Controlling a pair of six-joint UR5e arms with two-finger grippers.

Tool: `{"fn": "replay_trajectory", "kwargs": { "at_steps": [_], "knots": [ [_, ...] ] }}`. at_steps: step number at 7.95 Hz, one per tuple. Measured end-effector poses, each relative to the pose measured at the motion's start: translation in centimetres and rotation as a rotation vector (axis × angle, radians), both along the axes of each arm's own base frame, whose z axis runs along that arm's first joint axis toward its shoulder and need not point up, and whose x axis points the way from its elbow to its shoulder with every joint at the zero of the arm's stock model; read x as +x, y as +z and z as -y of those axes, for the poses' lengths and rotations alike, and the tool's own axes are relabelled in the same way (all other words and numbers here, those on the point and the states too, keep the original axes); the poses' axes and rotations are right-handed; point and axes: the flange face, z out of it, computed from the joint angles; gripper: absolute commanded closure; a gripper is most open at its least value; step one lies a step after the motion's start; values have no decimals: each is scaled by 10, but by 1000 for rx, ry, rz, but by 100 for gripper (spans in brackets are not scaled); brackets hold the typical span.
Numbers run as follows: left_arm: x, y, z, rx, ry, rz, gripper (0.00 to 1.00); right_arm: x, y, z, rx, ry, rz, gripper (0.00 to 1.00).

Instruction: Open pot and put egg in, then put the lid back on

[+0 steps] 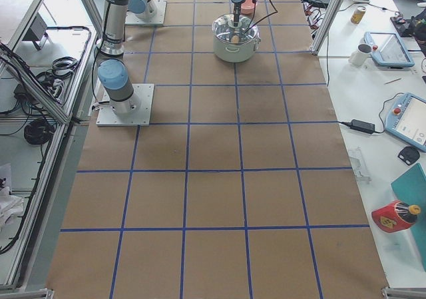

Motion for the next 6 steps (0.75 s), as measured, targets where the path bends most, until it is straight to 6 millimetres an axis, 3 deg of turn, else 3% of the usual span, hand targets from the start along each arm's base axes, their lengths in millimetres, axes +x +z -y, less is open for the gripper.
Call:
{"fn": "replay_trajectory", "kwargs": {
  "at_steps": [1, 2, 6],
  "knots": [
    [0, 0, 0, -1, 0, 0, 0, 0, 0, 0, -1, 1, 0, 22],
    [0, 0, 1, -1, 0, -1, 0, 0, 0, 0, -2, 3, 1, 1],
    [-1, -2, 2, 1, -3, -2, 0, 0, 0, 0, -4, 34, 1, 0]
  ]
}}
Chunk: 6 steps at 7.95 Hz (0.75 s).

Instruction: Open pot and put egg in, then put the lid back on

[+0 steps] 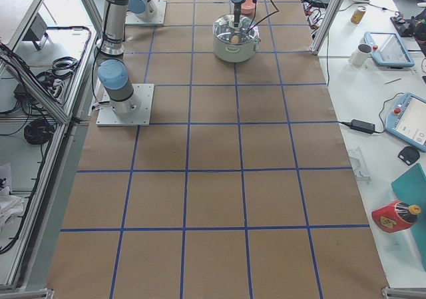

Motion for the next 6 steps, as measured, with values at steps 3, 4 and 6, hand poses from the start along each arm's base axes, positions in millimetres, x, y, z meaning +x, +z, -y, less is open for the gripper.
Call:
{"fn": "replay_trajectory", "kwargs": {
  "at_steps": [3, 4, 6],
  "knots": [
    [-1, -1, 1, -2, -2, -2, 0, -2, 10, -2, -13, 1, 7, 0],
    [-1, -1, 1, -2, -3, -2, 0, -5, 23, -5, -28, 0, 13, 0],
    [-1, -1, 1, -1, -3, -1, 0, -30, 55, -13, -21, -24, 10, 0]
  ]
}}
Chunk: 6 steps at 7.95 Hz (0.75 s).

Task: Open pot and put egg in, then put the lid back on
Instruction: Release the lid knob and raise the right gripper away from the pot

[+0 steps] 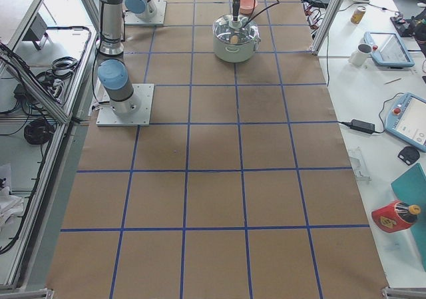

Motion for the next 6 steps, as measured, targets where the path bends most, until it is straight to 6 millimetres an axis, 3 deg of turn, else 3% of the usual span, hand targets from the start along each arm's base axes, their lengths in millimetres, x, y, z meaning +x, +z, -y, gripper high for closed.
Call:
{"fn": "replay_trajectory", "kwargs": {
  "at_steps": [1, 3, 5, 6],
  "knots": [
    [1, 0, 1, -1, 0, 2, 0, -26, 19, -3, 13, -23, 0, 0],
    [2, -3, 3, 2, -1, 2, 0, -99, 52, -8, 7, -36, 4, 0],
    [2, -3, 4, 2, 1, 3, 0, -170, 69, -25, 55, -17, -5, 0],
    [3, -3, 4, 1, 1, 3, 0, -194, 73, -33, 75, -13, -6, 0]
  ]
}}
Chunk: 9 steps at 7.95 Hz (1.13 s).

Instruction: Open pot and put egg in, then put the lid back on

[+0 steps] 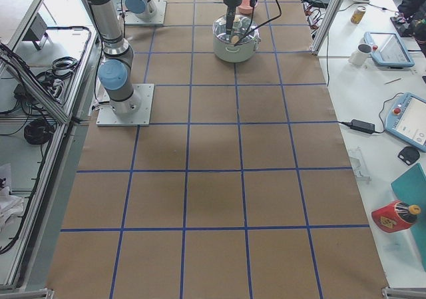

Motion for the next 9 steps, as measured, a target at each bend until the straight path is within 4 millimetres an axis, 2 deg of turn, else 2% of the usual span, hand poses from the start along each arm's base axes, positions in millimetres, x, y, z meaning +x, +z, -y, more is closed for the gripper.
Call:
{"fn": "replay_trajectory", "kwargs": {
  "at_steps": [1, 2, 5, 9],
  "knots": [
    [0, 1, -1, 0, -2, 2, 0, -14, 2, -4, 11, 0, 1, 0],
    [0, 2, -2, 4, -5, 3, 0, -19, 2, -6, 15, 1, 1, 0],
    [-1, 5, -10, 25, -8, 6, 0, -21, 3, -8, 13, 2, 2, 0],
    [1, -5, -6, 56, -3, 13, 0, -21, 2, -8, 14, 0, 3, 0]
  ]
}}
